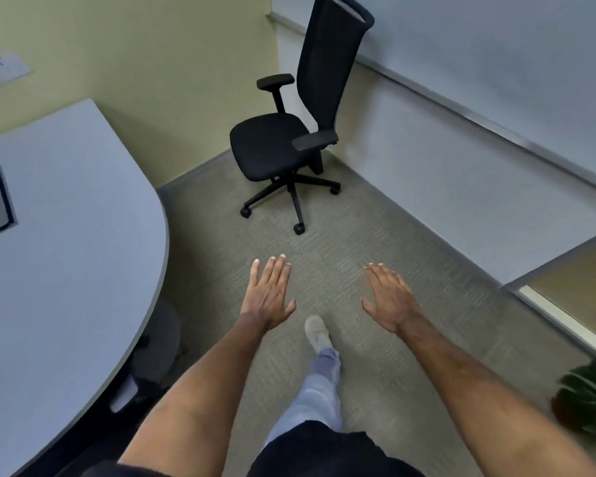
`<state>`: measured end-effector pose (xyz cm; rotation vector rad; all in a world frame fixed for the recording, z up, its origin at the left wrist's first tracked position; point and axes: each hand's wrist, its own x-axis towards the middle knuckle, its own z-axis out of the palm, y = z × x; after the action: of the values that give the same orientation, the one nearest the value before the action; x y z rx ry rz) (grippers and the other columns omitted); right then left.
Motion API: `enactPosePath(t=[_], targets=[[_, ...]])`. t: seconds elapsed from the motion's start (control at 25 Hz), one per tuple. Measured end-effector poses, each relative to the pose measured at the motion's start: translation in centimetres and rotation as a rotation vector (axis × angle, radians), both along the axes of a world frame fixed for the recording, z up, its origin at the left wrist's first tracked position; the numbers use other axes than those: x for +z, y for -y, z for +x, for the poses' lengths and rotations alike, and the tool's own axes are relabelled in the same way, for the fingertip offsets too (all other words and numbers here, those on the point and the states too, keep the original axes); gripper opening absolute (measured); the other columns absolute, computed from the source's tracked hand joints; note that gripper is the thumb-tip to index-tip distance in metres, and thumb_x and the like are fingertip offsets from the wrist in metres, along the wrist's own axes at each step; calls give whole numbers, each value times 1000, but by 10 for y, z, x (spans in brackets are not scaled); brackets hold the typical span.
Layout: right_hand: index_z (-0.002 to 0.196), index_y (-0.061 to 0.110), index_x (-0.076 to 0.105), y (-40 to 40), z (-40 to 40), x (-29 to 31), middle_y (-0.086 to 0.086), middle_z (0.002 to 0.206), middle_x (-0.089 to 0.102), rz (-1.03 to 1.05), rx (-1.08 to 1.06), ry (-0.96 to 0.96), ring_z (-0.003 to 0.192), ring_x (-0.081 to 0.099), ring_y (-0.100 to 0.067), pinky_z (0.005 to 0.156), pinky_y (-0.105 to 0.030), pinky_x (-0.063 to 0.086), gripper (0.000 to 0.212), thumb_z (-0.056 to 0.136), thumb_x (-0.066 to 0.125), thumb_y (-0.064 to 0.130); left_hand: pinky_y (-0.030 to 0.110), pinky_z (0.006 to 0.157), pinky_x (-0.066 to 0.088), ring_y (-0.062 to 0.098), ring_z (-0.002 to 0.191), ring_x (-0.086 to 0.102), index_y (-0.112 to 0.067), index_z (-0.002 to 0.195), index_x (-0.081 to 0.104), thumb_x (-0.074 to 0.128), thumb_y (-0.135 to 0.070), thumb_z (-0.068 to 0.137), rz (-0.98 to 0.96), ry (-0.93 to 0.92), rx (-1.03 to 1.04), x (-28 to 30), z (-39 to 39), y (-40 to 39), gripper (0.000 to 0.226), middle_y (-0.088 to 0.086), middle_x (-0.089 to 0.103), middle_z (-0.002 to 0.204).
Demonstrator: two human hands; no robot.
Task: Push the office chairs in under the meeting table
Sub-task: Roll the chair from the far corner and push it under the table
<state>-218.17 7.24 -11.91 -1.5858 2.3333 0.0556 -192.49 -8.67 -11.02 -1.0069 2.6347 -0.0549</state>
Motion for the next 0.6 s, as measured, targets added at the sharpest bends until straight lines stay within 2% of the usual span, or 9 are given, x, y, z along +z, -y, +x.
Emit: enactPosePath(t=[0.2,0.6], targets=[[169,14,15,110,-106,-1,-5,177,16,-19,-22,12,165,12,-22,134,-39,8,83,104,55,47,60,130,-6,30,165,-4,-9,169,0,36,-59,106,-13,2,21,-5,-102,116,88,13,-7,178],[169,14,17,336,-294,46,-5,177,19,-146,-54,-28,164,15,-22,133,-38,12,78,107,51,46,60,130,-4,27,165,1,-12,170,11,36,-61,104,-77,-142,64,38,-278,332,86,10,-1,179]])
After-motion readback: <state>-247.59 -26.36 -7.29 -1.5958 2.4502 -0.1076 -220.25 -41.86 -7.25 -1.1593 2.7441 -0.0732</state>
